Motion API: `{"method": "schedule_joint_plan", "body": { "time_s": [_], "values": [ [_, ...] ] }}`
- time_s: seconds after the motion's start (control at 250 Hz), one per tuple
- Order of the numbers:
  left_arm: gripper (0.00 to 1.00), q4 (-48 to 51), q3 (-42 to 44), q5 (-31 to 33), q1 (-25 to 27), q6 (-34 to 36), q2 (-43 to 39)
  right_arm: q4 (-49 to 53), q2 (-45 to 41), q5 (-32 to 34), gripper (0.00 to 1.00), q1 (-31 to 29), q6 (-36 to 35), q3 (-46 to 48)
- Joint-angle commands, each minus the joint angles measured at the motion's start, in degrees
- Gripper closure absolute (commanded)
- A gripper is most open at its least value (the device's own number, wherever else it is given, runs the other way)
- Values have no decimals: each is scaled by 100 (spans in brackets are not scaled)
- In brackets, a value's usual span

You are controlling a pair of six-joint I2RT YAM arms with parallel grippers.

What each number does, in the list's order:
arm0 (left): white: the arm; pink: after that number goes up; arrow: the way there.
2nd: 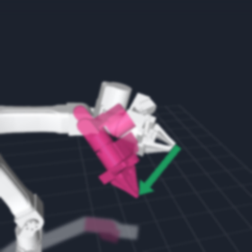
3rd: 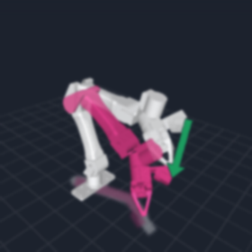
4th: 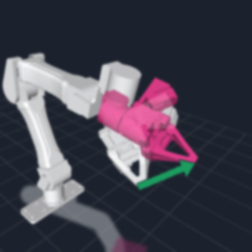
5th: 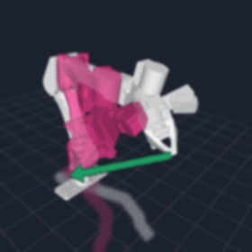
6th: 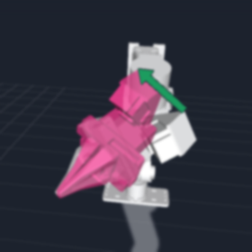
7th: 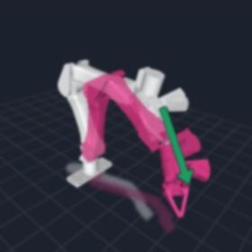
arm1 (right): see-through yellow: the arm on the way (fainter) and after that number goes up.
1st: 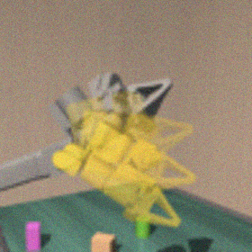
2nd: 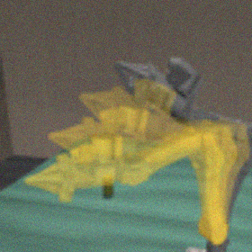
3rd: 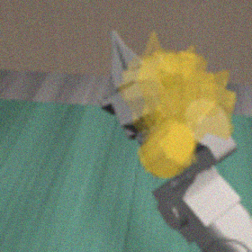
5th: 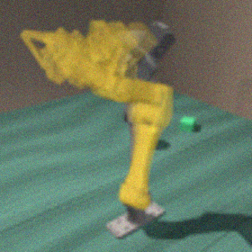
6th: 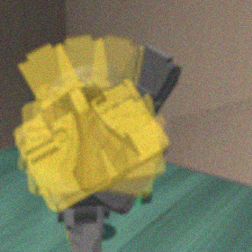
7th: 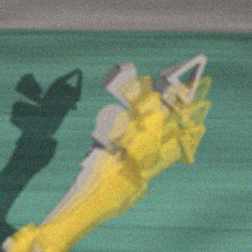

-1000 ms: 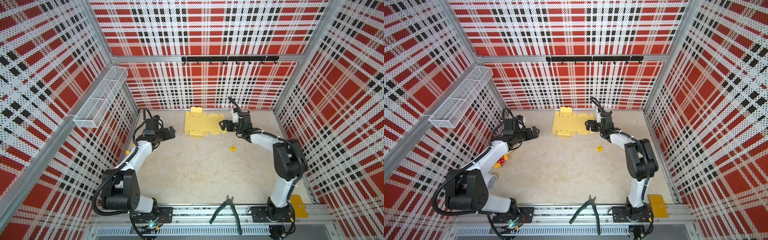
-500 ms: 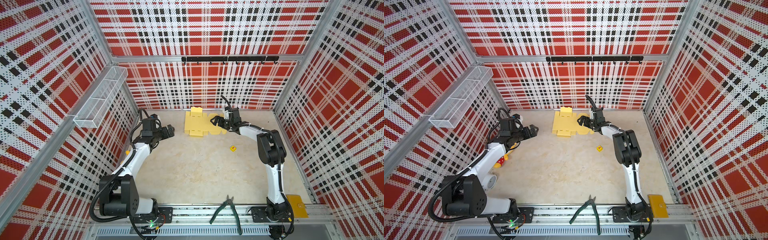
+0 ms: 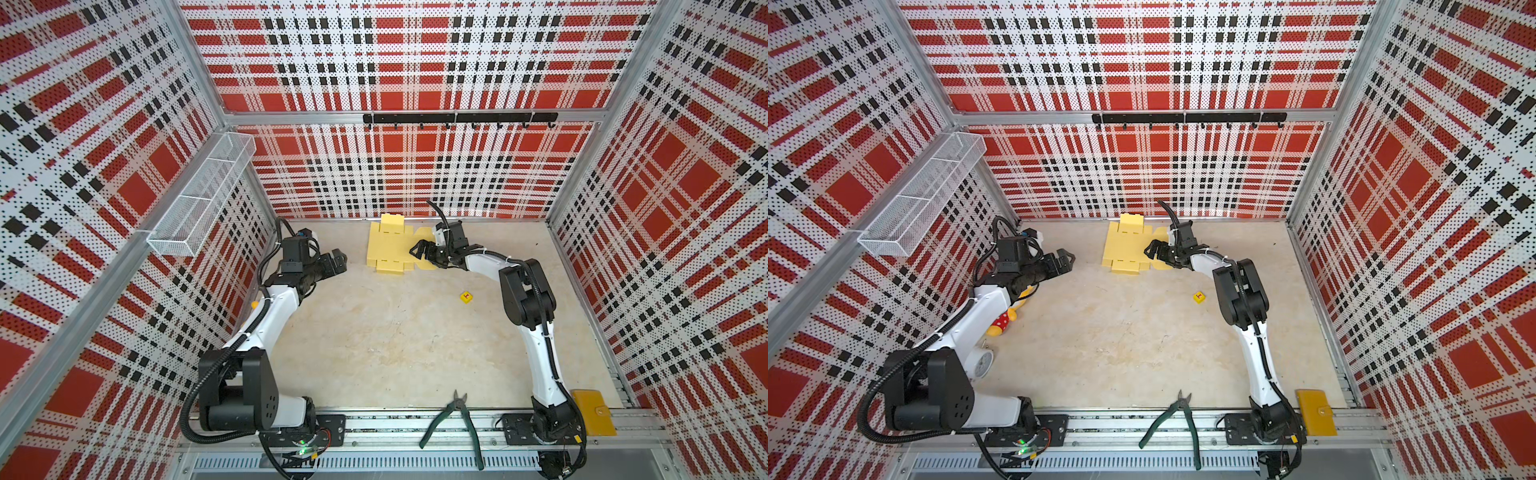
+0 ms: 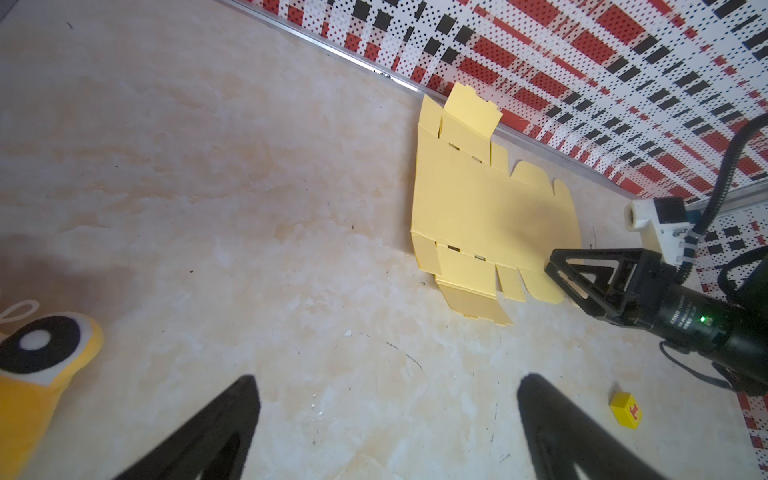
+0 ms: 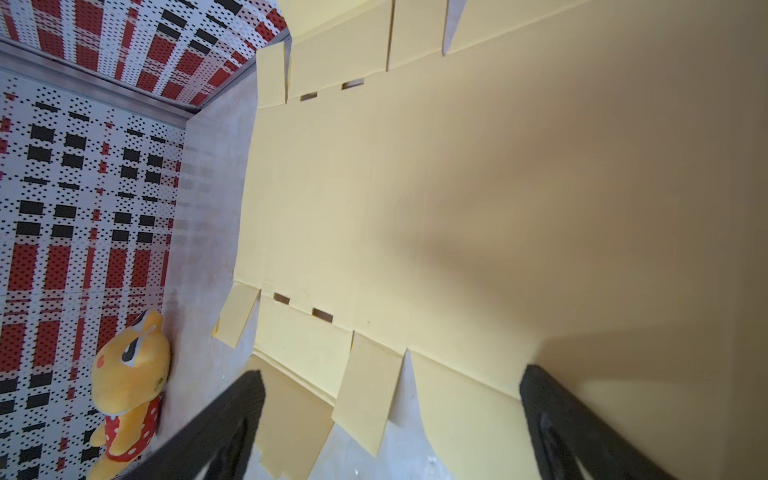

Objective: Fold the paper box
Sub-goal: 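Grasp the blank's edge with the right gripper and drag it toward the robot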

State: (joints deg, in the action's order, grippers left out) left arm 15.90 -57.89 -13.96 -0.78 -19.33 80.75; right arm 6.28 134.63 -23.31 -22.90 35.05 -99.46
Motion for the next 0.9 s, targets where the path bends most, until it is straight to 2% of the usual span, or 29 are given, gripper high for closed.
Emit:
{"method": "schedule_joint_plan", "body": {
  "time_s": [0.0,0.344,0.608,0.892],
  "values": [
    [0,20,-123,19,-61,-89,64,250,-82,-143,2,-195,28,358],
    [0,118,-341,156,-88,95,365,-92,-731,-159,3,-766,-105,1871],
    [0,230,-634,-19,-52,7,799,-217,-1010,-353,6,-1371,-96,2565],
    [0,435,-875,135,-21,231,1110,-327,-1571,-486,6,-1992,-54,3513]
  ]
}}
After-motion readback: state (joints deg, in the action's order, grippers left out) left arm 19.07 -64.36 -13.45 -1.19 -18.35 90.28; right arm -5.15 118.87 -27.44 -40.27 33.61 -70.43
